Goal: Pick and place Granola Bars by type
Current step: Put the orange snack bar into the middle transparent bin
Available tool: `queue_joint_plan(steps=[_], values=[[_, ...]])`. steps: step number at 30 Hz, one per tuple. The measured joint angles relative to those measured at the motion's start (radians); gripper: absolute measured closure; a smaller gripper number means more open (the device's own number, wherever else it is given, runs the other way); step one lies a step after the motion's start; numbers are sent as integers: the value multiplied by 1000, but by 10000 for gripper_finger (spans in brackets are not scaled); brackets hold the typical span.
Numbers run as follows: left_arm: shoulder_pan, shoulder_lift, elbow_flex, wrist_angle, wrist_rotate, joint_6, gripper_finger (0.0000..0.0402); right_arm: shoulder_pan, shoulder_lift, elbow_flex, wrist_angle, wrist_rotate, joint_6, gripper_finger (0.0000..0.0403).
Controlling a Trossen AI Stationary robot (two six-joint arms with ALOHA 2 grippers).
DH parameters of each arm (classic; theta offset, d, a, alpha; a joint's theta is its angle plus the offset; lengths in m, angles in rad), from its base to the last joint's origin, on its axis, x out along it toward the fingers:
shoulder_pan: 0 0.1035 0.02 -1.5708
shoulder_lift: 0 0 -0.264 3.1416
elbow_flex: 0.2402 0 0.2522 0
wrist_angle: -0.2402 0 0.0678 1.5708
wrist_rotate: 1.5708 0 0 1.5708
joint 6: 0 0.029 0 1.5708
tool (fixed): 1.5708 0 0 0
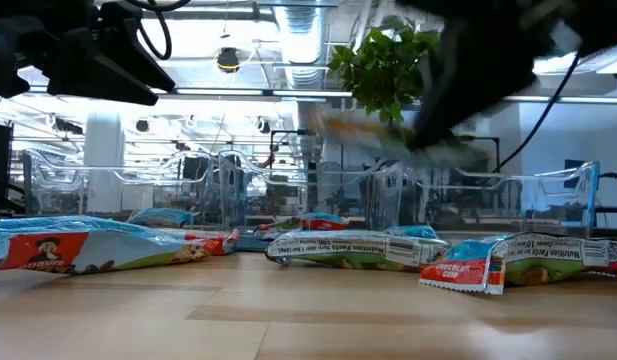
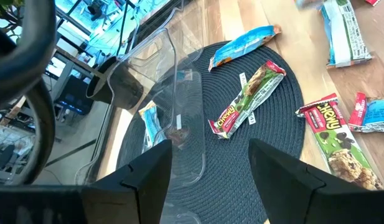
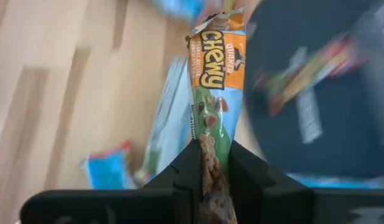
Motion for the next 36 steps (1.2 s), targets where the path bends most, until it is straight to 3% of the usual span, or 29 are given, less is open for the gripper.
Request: queue_joint_plan(steps=[7, 18, 21, 28, 36], values=[[0, 0, 0, -3, -2, 3, 193, -63, -19, 77, 2, 256, -265, 353], [0, 0, 0, -16, -5, 3, 193, -354, -19, 103, 18, 275, -430, 352], [0, 0, 0, -16, -5, 3, 193, -444, -11, 104, 26, 227, -444, 352], [1, 0, 0, -21, -5, 3, 193, -588, 13, 102, 58, -46, -509, 352], [1, 0, 0, -22, -5, 3, 193, -609, 28, 104, 82, -66, -532, 352]])
